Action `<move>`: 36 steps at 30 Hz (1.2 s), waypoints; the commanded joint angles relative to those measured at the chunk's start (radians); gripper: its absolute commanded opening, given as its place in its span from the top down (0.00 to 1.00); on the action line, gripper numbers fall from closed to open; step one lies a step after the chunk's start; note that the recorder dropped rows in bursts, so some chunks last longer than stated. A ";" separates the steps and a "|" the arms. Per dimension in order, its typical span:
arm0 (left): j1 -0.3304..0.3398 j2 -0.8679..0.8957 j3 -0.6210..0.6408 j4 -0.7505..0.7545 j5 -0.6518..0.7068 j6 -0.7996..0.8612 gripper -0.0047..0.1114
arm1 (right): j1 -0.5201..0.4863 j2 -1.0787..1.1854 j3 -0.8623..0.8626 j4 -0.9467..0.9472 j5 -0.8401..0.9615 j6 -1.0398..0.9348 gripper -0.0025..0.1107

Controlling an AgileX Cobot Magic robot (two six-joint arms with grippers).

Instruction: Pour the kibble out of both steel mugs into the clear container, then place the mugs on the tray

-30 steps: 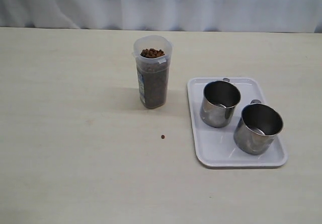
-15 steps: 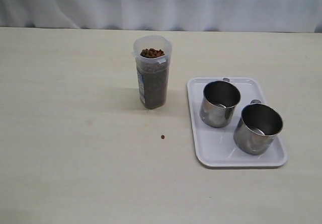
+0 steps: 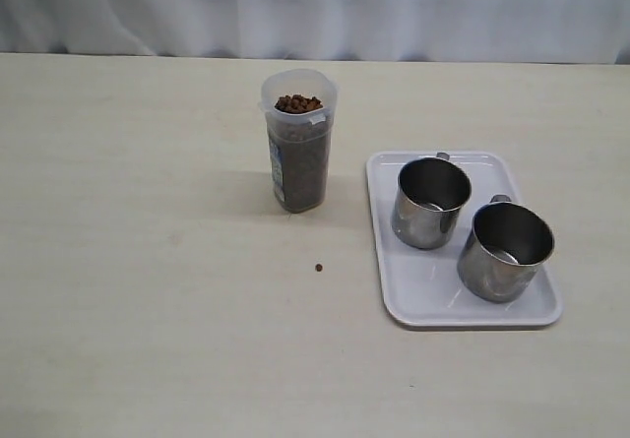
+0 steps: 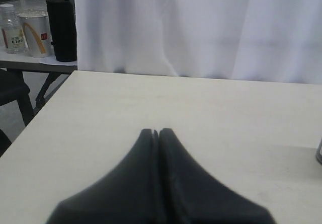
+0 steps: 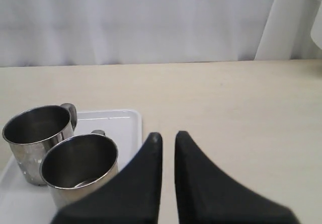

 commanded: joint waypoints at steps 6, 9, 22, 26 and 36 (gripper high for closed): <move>-0.002 -0.003 0.003 -0.002 -0.008 0.001 0.96 | 0.002 -0.004 0.004 -0.052 0.040 0.049 0.92; -0.002 -0.003 0.003 -0.002 -0.008 0.001 0.96 | 0.048 -0.004 0.004 -0.059 0.040 0.049 0.92; -0.002 -0.003 0.003 -0.002 -0.011 0.001 0.96 | 0.062 -0.004 0.004 -0.059 -0.085 0.055 0.92; -0.002 -0.003 0.003 -0.002 -0.011 0.001 0.96 | 0.062 -0.004 0.004 -0.059 -0.085 0.055 0.92; -0.002 -0.003 0.003 -0.002 -0.011 0.001 0.96 | 0.062 -0.004 0.004 -0.054 -0.088 0.055 0.92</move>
